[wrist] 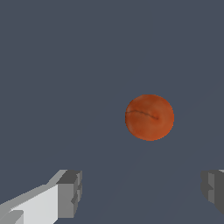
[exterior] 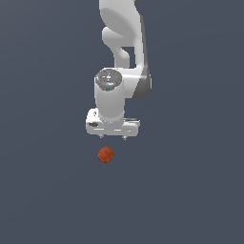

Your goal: Pick up the object and move it to a goal position.

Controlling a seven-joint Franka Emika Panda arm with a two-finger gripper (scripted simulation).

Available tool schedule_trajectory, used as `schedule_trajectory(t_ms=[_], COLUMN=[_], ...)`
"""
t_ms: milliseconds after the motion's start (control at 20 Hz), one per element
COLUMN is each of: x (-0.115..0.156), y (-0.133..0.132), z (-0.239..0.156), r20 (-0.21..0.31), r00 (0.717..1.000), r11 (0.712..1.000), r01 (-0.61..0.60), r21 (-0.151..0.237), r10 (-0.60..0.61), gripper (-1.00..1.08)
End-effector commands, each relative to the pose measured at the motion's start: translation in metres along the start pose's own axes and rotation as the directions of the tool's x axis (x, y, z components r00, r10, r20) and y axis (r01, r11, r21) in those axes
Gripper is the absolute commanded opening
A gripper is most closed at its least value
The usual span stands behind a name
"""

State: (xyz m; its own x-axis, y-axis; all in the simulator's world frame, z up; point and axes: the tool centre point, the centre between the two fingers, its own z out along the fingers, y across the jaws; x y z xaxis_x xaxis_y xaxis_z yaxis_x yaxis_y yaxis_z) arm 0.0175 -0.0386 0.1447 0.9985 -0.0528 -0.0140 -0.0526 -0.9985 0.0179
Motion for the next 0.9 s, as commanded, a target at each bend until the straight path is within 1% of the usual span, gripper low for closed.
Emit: schedule_trajectory(t_ms=[0,400,850], x=[0.011,0.033,0.037], y=[0.01,0.033,0.038], z=[0.012,0.041,0.049], r20=[-0.003,-0.009,-0.01], r00=[0.999,0.989,0.986], r11=[0.999,0.989,0.986], r01=[-0.045,-0.147,-0.166], r21=[0.006,0.018,0.019], r10=[0.045,0.147,0.166], gripper=[1.0,1.0,1.0])
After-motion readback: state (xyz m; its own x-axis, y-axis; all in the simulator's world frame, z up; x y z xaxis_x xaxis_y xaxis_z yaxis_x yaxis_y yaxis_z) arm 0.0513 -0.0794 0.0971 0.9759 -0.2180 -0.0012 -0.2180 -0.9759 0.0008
